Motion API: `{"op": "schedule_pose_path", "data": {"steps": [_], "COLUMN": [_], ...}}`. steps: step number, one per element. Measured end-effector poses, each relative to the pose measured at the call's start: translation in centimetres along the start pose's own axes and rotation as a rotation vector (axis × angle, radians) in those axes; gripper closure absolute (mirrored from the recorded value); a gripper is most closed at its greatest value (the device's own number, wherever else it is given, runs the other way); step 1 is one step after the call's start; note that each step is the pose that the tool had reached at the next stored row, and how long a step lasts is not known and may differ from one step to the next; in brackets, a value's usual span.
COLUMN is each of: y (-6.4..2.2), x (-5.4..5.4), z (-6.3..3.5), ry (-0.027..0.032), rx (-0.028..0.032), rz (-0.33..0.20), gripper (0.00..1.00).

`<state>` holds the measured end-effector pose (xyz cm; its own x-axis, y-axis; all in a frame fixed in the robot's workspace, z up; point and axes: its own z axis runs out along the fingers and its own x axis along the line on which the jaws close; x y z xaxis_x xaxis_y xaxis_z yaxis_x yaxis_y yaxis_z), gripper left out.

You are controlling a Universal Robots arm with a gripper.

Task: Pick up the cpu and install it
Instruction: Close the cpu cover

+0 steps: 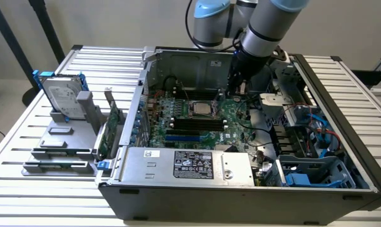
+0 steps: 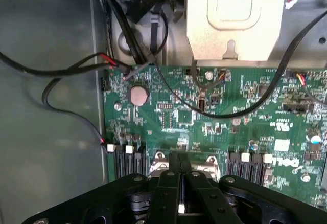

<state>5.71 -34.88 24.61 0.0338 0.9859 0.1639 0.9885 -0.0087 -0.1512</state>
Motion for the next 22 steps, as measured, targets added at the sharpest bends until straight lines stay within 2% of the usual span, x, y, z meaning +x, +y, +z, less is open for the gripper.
{"op": "schedule_pose_path", "data": {"steps": [2,6,7,8,10,14,22], "y": [0.0,-0.06,-0.1,-0.16,-0.31,-0.74,-1.81], "x": [0.0,0.0,0.0,0.0,0.0,0.0,-0.1], "z": [0.0,0.01,0.02,0.03,0.06,0.21,0.67], "ry": [0.0058,0.0161,0.0184,0.02,0.0211,0.022,0.0216], "rx": [0.0268,0.0752,0.0861,0.0936,0.1055,0.1234,0.1497], "rz": [0.003,0.007,0.008,0.009,0.01,0.011,0.012], "gripper": [0.89,0.89,0.89,0.89,0.89,0.89,0.89]}}
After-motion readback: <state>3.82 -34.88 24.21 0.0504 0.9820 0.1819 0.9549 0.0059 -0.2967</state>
